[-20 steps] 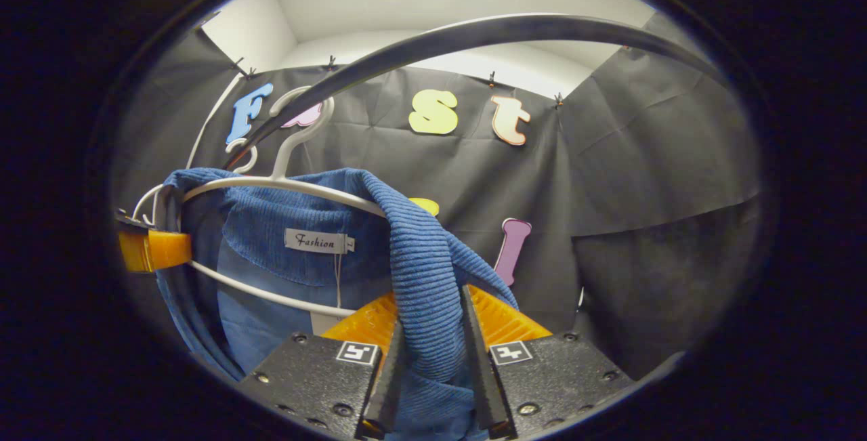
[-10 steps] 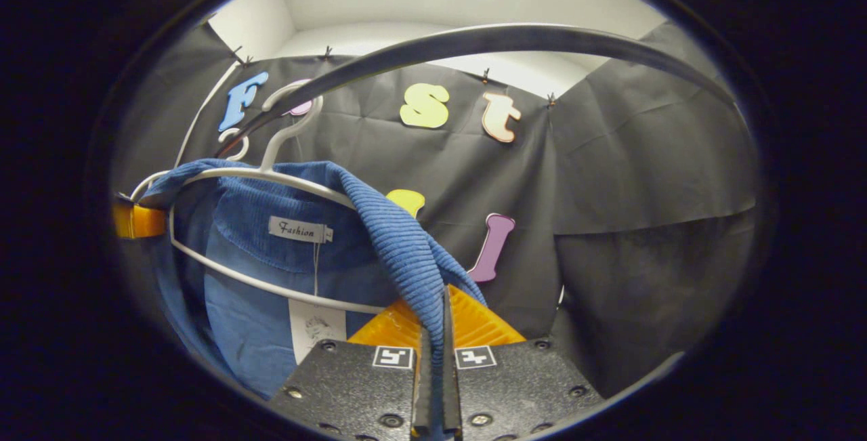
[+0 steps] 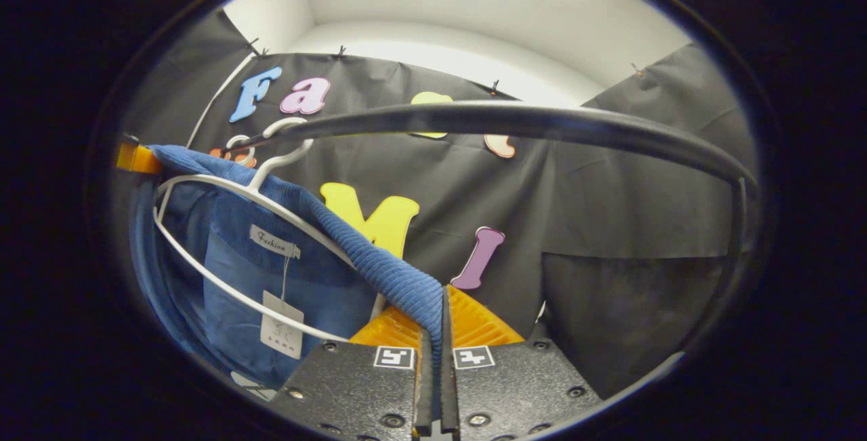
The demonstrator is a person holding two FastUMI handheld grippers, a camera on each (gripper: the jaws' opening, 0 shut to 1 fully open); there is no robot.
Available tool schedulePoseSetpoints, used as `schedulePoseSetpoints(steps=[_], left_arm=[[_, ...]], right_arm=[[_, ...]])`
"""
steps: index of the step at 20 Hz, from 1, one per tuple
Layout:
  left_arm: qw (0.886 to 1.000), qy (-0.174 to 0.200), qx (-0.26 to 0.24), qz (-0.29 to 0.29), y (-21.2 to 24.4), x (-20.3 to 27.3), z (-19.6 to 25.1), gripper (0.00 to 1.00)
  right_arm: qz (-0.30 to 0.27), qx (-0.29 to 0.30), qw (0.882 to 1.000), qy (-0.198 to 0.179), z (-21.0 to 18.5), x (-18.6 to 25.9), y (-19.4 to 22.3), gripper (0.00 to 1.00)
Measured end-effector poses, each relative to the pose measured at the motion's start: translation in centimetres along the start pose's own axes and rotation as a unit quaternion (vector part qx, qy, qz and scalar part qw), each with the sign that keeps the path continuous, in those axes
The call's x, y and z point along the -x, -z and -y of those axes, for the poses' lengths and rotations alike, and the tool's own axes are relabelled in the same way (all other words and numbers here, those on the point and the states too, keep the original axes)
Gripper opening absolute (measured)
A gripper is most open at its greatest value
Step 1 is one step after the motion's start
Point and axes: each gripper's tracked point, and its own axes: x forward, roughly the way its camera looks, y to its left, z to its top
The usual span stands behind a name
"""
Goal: Grasp the clothes on the hanger with both hands and then place them into the laundry hamper below.
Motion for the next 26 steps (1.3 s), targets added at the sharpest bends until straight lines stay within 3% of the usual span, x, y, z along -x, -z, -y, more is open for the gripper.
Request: schedulePoseSetpoints(steps=[5,9,13,17,22,24,25,26], left_arm=[[0.991,0.103,0.048,-0.073,-1.3,-0.2,-0.5,0.07],[0.971,0.186,0.089,-0.123,-1.8,-0.4,0.0,0.07],[0.948,0.26,0.087,-0.162,-0.4,-1.3,0.7,0.04],[0.927,0.3,0.113,-0.195,1.9,-1.2,1.1,0.07],[0.886,0.365,0.187,-0.216,4.2,-1.8,1.8,0.06],[0.881,0.377,0.186,-0.215,4.8,-2.7,1.9,0.02],[0.884,0.379,0.171,-0.211,5.1,-3.5,1.6,0.07],[0.884,0.381,0.161,-0.216,5.7,-4.3,1.7,0.02]], right_arm=[[-0.017,0.012,0.999,-0.044,0.7,1.5,-0.8,0.08],[-0.04,-0.007,0.996,-0.083,1.5,2.8,-0.9,0.08],[-0.049,-0.008,0.994,-0.098,2.6,3.5,-0.8,0.08],[-0.074,-0.011,0.991,-0.107,2.3,3.5,0.6,0.08],[-0.095,-0.07,0.986,-0.118,2.4,3.2,1.0,0.07],[-0.094,-0.069,0.986,-0.12,2.4,3.1,0.6,0.07],[-0.095,-0.06,0.986,-0.12,2.3,3.2,0.5,0.07],[-0.094,-0.05,0.987,-0.118,2.4,3.2,0.4,0.07]])
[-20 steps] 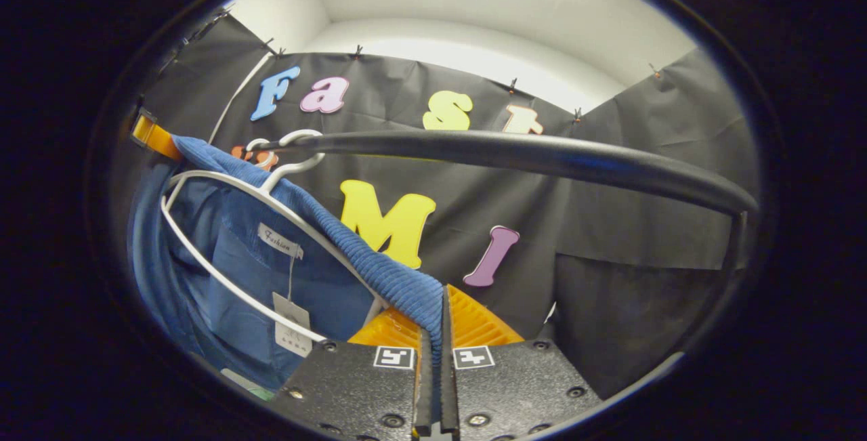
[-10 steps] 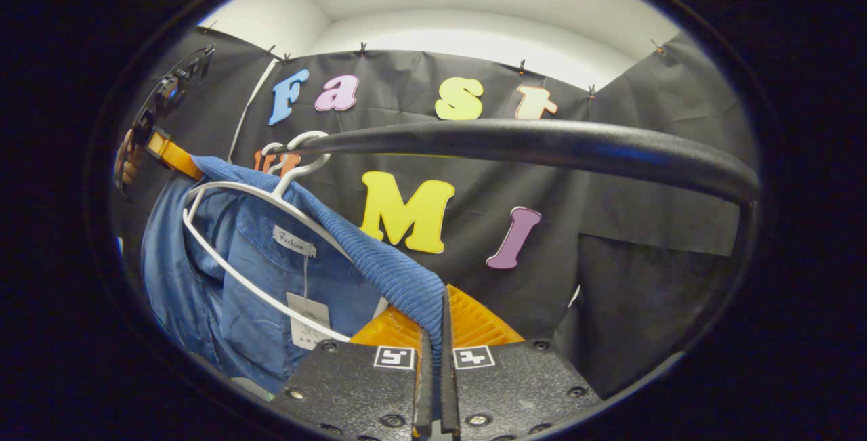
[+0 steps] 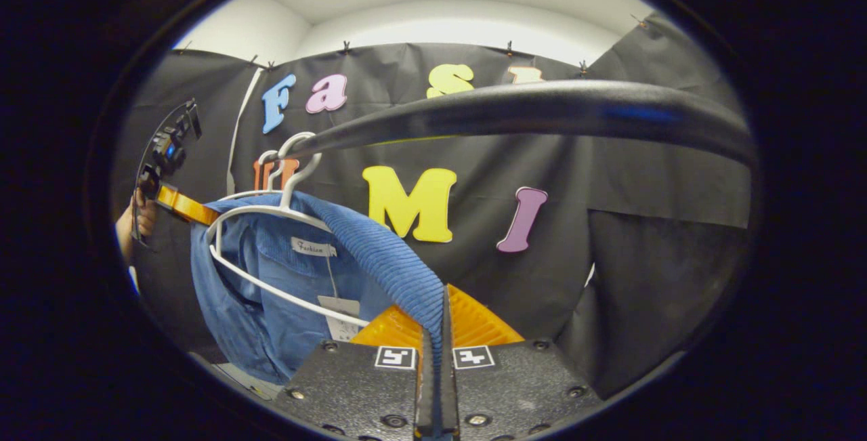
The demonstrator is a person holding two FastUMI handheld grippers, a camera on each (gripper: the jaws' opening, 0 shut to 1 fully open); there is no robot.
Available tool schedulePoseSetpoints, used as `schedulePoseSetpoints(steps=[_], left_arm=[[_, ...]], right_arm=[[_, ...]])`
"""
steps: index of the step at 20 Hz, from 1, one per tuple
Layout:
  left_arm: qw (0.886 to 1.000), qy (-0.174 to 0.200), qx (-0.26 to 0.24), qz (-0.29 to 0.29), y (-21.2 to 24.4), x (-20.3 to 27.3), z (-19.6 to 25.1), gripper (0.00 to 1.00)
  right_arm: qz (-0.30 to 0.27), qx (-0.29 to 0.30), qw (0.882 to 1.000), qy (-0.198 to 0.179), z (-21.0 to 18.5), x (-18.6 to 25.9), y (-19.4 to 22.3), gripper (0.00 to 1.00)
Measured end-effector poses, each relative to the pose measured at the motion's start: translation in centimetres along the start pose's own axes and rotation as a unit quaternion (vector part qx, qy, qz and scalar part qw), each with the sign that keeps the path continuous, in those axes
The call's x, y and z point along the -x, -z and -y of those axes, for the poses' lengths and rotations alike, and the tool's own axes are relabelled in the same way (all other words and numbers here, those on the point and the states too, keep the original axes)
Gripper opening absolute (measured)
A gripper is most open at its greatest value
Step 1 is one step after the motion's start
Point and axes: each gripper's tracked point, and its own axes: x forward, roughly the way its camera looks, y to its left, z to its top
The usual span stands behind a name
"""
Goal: Grasp the clothes on the hanger with both hands and then place them into the laundry hamper below.
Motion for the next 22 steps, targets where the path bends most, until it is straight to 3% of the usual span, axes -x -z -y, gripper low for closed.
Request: schedulePoseSetpoints(steps=[1,4,10,11,13,15,16,17,19,22], left_arm=[[1.0,-0.01,-0.01,-0.011,0.2,-0.2,-0.7,0.07],[0.999,-0.015,-0.016,-0.025,0.3,-1.5,-1.3,0.07],[0.996,-0.027,-0.071,-0.054,0.6,-2.3,-1.5,0.07],[0.995,-0.023,-0.076,-0.058,0.6,-2.3,-1.2,0.02],[0.994,-0.006,-0.096,-0.052,0.6,-2.2,-1.0,0.02],[0.991,0.018,-0.123,-0.04,0.5,-2.4,-1.0,0.01],[0.991,0.033,-0.126,-0.039,0.9,-2.6,-0.5,0.06],[0.99,0.048,-0.125,-0.036,1.3,-2.8,-0.3,0.02],[0.99,0.092,-0.105,-0.023,1.9,-3.4,0.4,0.06],[0.993,0.106,-0.045,-0.002,1.8,-4.6,-0.8,0.02]], right_arm=[[0.001,0.001,1.0,0.003,0.2,0.1,-0.3,0.07],[0.01,-0.004,1.0,0.014,0.9,0.3,-1.5,0.06],[0.05,0.104,0.988,0.1,2.8,1.0,-4.7,0.04],[0.058,0.111,0.987,0.106,2.9,1.1,-5.1,0.05],[0.052,0.116,0.985,0.113,3.3,0.6,-5.1,0.04],[0.033,0.086,0.99,0.106,3.5,0.2,-3.8,0.04],[0.027,0.069,0.992,0.103,3.5,0.0,-3.3,0.04],[0.024,0.054,0.993,0.103,3.8,-0.2,-2.9,0.04],[0.019,0.031,0.994,0.108,4.2,-0.6,-2.5,0.05],[0.018,0.013,0.995,0.096,3.1,-0.9,-2.5,0.04]])
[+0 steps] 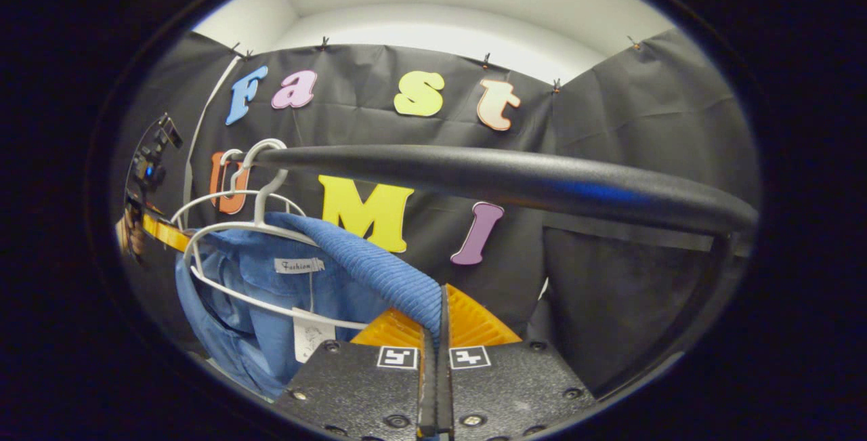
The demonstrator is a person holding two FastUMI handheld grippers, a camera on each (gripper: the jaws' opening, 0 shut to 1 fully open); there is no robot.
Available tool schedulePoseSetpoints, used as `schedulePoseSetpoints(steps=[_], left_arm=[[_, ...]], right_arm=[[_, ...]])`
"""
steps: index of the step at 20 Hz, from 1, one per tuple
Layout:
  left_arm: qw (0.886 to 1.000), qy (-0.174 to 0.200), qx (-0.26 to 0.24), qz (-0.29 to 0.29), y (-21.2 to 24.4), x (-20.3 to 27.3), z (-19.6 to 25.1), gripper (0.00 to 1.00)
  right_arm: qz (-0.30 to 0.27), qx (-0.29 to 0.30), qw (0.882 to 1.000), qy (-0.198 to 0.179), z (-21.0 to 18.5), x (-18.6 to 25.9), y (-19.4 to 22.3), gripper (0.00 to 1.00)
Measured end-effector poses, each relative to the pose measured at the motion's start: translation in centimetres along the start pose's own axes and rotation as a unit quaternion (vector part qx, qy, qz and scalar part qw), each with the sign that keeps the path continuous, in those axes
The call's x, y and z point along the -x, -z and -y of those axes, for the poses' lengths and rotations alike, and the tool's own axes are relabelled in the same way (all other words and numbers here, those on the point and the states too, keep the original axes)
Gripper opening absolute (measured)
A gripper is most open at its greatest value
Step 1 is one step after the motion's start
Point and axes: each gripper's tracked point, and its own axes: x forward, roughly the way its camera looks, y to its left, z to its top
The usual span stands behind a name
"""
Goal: Grasp the clothes on the hanger with both hands and then place them into the laundry hamper below.
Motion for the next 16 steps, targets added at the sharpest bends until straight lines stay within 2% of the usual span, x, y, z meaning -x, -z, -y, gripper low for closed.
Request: schedulePoseSetpoints(steps=[1,2,3,4,5,6,8,9,10,11,13,14,16], left_arm=[[1.0,0.011,0.008,0.012,-0.1,-0.3,-0.2,0.02],[0.999,0.021,0.015,0.019,0.0,-0.6,-0.4,0.06],[1.0,0.019,0.014,0.013,0.5,-0.6,-0.7,0.02],[1.0,0.006,-0.003,0.004,0.8,-0.6,-1.2,0.07],[0.999,-0.011,-0.036,-0.01,0.9,-0.4,-1.7,0.02],[0.997,-0.025,-0.071,-0.028,0.9,-0.4,-2.4,0.02],[0.989,-0.047,-0.12,-0.07,1.8,-0.1,-3.1,0.02],[0.984,-0.059,-0.139,-0.095,2.8,-0.2,-3.3,0.07],[0.977,-0.076,-0.162,-0.118,3.7,-0.1,-4.2,0.01],[0.968,-0.095,-0.176,-0.155,5.5,0.2,-5.5,0.01],[0.964,-0.095,-0.161,-0.188,8.0,-0.1,-6.0,0.01],[0.966,-0.1,-0.151,-0.183,9.0,-0.3,-5.9,0.01],[0.98,-0.081,-0.109,-0.148,9.3,-1.0,-4.8,0.0]], right_arm=[[0.001,0.008,1.0,0.004,0.2,-0.1,0.0,0.04],[0.002,0.012,1.0,0.007,0.3,-0.1,-0.1,0.04],[0.001,0.008,1.0,0.005,0.5,0.0,-0.2,0.04],[0.001,0.003,1.0,0.0,0.4,0.1,-0.4,0.04],[0.001,0.007,1.0,-0.002,0.3,0.3,-0.4,0.04],[0.003,0.015,1.0,0.001,0.4,0.4,-0.6,0.04],[0.009,0.022,1.0,0.005,0.6,0.3,-1.2,0.04],[0.009,0.024,1.0,0.007,0.6,0.4,-1.2,0.04],[0.009,0.027,1.0,0.01,0.8,0.4,-1.3,0.04],[0.007,0.025,1.0,0.014,1.2,0.2,-1.1,0.04],[-0.017,0.0,1.0,0.011,1.3,0.1,0.9,0.04],[-0.028,-0.009,0.999,0.017,1.7,-0.2,2.0,0.04],[-0.041,-0.02,0.999,0.023,2.2,-0.2,3.2,0.04]])
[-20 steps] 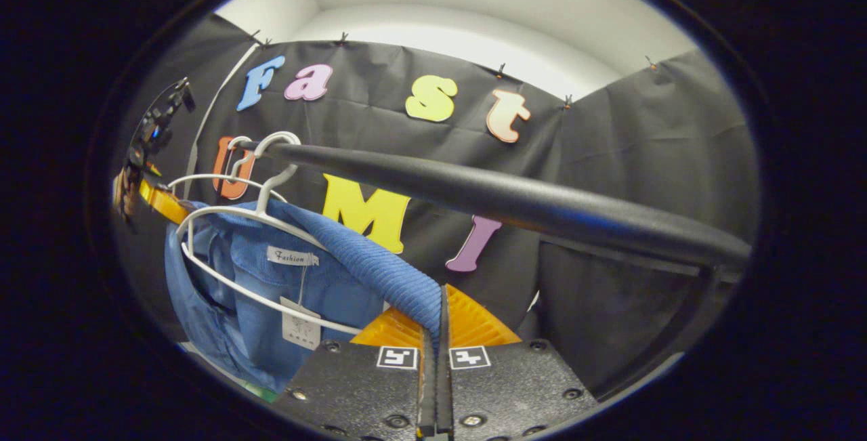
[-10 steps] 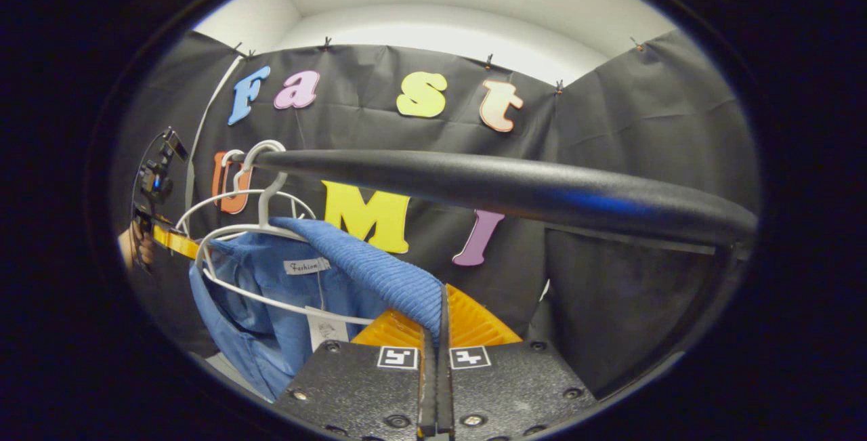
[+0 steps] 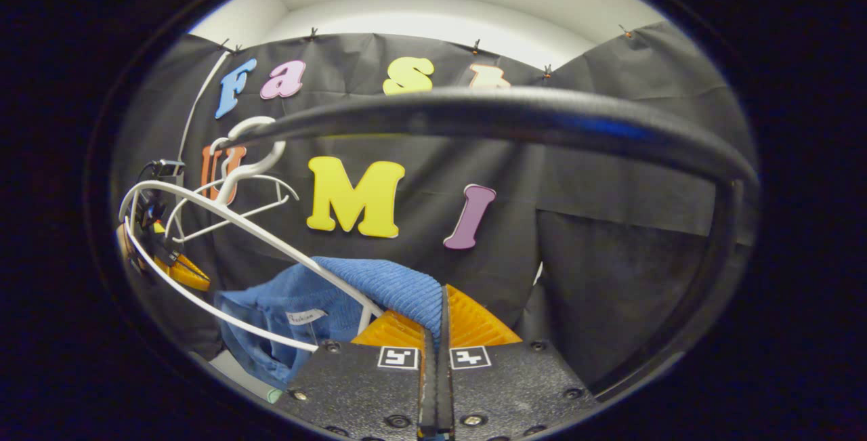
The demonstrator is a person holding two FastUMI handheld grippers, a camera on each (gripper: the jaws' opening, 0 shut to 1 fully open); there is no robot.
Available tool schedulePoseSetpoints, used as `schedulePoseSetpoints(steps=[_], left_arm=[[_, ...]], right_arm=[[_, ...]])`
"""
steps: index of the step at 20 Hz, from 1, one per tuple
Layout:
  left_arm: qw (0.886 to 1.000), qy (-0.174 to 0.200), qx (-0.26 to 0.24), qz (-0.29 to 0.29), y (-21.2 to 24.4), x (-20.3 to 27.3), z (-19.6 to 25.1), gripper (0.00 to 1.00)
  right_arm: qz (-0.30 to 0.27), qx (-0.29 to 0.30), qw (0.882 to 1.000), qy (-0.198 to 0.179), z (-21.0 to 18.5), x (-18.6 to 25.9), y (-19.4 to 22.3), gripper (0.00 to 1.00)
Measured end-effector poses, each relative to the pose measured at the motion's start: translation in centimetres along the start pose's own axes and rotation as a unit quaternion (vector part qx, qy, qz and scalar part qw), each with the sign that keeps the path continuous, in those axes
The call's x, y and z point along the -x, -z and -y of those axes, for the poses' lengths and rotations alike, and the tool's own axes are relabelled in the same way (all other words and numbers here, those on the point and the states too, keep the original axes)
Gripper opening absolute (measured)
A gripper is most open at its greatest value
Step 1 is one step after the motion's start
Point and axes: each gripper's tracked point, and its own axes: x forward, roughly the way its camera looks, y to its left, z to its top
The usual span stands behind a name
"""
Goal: Grasp the clothes on the hanger with both hands and then place them into the laundry hamper below.
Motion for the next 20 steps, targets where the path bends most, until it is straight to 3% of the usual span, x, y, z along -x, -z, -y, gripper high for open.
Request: schedulePoseSetpoints(steps=[3,4,5,7,8,10,12,13,17,20], left_arm=[[0.997,0.028,0.038,0.061,-2.0,0.6,1.5,0.0],[0.996,0.029,0.045,0.071,-2.1,0.5,2.0,0.05],[0.995,0.038,0.054,0.079,-1.9,0.1,2.8,0.0],[0.992,0.053,0.077,0.081,-0.6,-0.9,4.4,0.0],[0.991,0.058,0.09,0.076,0.4,-1.5,4.8,0.05],[0.989,0.064,0.108,0.077,1.5,-3.0,5.9,0.0],[0.985,0.078,0.128,0.082,2.0,-2.8,7.4,0.05],[0.985,0.077,0.132,0.082,2.6,-3.1,7.9,0.0],[0.988,0.042,0.122,0.091,3.6,-3.7,8.8,0.0],[0.989,0.027,0.109,0.092,4.7,-3.9,10.8,0.25]], right_arm=[[-0.017,-0.017,1.0,-0.006,-0.6,0.3,1.8,0.04],[-0.022,-0.025,0.999,-0.012,-1.0,0.3,2.3,0.04],[-0.026,-0.034,0.999,-0.015,-1.2,0.4,2.8,0.04],[-0.038,-0.048,0.998,-0.017,-1.7,0.6,4.2,0.04],[-0.046,-0.055,0.997,-0.019,-1.8,0.5,4.9,0.04],[-0.072,-0.061,0.995,-0.016,-2.0,0.6,7.3,0.04],[-0.081,-0.068,0.994,-0.022,-2.4,1.1,8.5,0.04],[-0.084,-0.068,0.994,-0.023,-2.5,1.7,8.8,0.04],[-0.072,-0.048,0.996,-0.028,-2.9,3.8,7.7,0.04],[-0.065,-0.047,0.996,-0.034,-2.7,5.8,6.7,0.04]])
